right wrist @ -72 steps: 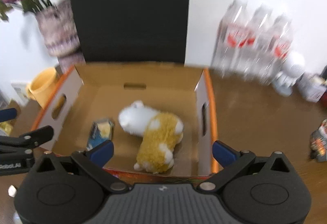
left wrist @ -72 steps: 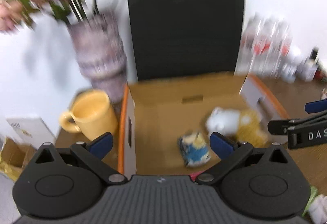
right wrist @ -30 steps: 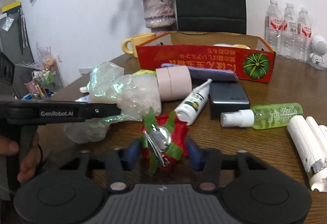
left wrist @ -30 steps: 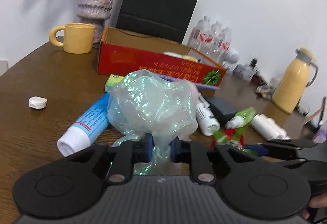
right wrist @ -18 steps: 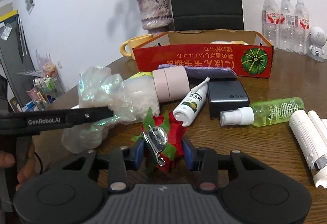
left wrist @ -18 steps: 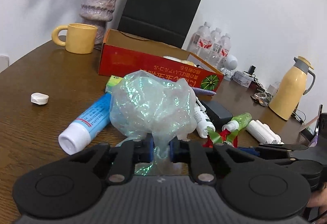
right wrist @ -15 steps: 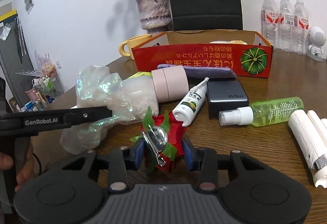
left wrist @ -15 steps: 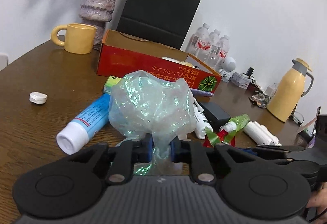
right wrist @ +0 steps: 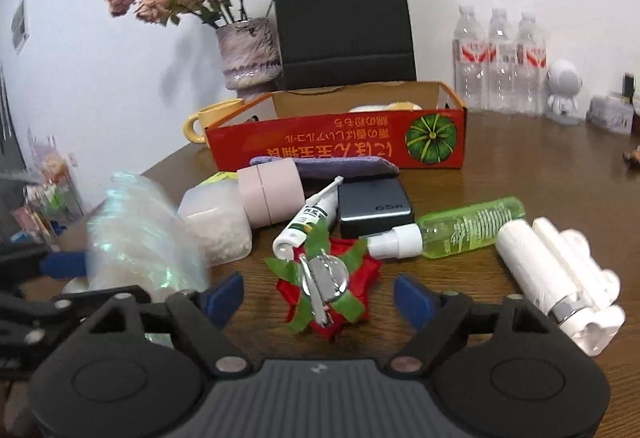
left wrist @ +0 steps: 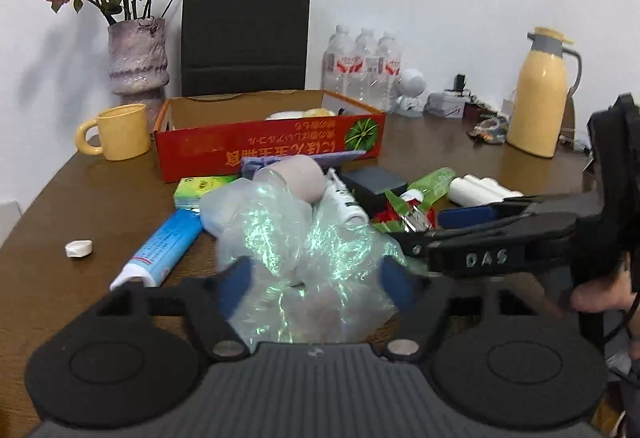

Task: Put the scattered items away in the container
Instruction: 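Lift the rose and plastic bag and carry both over the cardboard box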

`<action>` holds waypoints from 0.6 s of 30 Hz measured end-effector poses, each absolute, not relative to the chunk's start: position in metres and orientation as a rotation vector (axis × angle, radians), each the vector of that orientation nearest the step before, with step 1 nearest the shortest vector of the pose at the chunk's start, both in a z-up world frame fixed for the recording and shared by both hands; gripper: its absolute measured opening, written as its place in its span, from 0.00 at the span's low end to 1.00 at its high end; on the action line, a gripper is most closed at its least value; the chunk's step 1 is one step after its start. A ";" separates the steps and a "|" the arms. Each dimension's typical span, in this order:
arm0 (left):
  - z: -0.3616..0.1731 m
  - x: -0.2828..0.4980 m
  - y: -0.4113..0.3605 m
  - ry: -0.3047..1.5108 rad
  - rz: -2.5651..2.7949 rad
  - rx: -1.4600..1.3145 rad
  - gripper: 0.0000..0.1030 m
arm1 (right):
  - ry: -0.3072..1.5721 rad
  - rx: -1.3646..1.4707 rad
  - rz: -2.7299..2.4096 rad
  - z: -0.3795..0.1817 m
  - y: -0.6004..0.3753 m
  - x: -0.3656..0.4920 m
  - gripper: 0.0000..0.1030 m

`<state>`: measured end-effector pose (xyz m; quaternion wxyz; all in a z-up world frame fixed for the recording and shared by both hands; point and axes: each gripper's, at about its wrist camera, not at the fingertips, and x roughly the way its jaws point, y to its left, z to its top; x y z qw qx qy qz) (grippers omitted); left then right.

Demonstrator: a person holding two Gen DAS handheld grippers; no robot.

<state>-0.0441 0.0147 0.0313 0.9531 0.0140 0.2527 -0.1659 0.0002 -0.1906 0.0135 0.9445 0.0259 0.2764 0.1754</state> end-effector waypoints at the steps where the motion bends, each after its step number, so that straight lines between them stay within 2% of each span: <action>1: 0.030 -0.043 0.016 0.528 -0.327 0.023 0.86 | 0.559 0.039 0.358 0.014 -0.189 -0.001 0.80; 3: 0.025 -0.039 0.021 0.567 -0.292 0.021 0.87 | 0.551 0.011 0.359 0.015 -0.186 -0.002 0.80; 5: 0.019 -0.035 0.026 0.604 -0.267 -0.001 0.91 | 0.553 -0.001 0.358 0.015 -0.184 0.000 0.80; 12: 0.009 -0.022 0.043 0.674 -0.221 -0.093 0.91 | 0.612 0.004 0.319 0.011 -0.184 0.021 0.80; 13: 0.009 -0.021 0.045 0.676 -0.220 -0.107 0.88 | 0.619 0.004 0.327 0.010 -0.184 0.021 0.79; 15: 0.010 -0.020 0.049 0.672 -0.208 -0.133 0.80 | 0.633 0.003 0.342 0.009 -0.182 0.022 0.78; 16: 0.010 -0.020 0.051 0.669 -0.205 -0.145 0.71 | 0.640 0.003 0.350 0.008 -0.181 0.022 0.79; 17: 0.010 -0.021 0.053 0.668 -0.205 -0.158 0.50 | 0.647 0.003 0.358 0.007 -0.180 0.022 0.79; 18: 0.010 -0.021 0.056 0.666 -0.205 -0.171 0.35 | 0.652 0.001 0.361 0.007 -0.180 0.023 0.79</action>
